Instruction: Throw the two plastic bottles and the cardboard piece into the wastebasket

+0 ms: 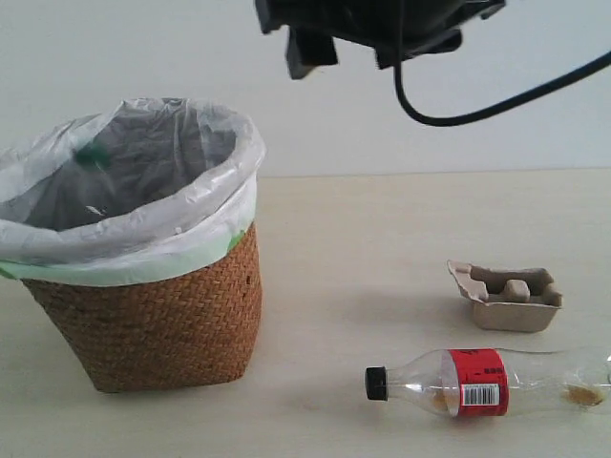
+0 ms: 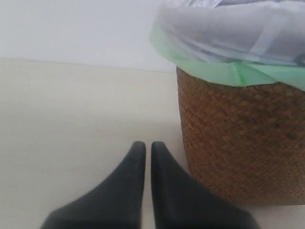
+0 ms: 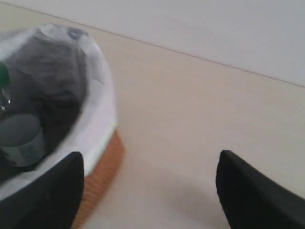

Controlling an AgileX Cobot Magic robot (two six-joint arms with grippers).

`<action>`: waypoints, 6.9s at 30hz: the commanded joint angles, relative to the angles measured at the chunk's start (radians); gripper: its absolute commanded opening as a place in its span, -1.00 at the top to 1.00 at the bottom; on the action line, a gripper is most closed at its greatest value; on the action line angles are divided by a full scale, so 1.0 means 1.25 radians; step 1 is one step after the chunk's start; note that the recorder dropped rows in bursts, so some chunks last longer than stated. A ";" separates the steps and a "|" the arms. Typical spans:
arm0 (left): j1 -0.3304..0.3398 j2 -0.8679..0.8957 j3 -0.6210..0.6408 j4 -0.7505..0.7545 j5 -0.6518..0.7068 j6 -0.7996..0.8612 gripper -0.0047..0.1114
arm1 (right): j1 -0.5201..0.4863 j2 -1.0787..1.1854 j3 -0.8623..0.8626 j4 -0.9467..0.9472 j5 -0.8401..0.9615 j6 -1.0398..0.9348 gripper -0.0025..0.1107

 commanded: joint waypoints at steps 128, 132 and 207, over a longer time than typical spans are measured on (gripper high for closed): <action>0.002 -0.002 0.003 0.004 -0.005 -0.004 0.85 | -0.123 -0.041 0.615 0.246 -0.747 -0.264 0.96; 0.002 -0.002 0.003 0.004 -0.005 -0.004 0.85 | -0.132 -0.041 0.604 0.260 -0.738 -0.264 0.96; 0.002 -0.002 0.003 0.004 -0.005 -0.004 0.85 | -0.170 -0.004 0.058 0.250 -0.018 -0.374 -0.07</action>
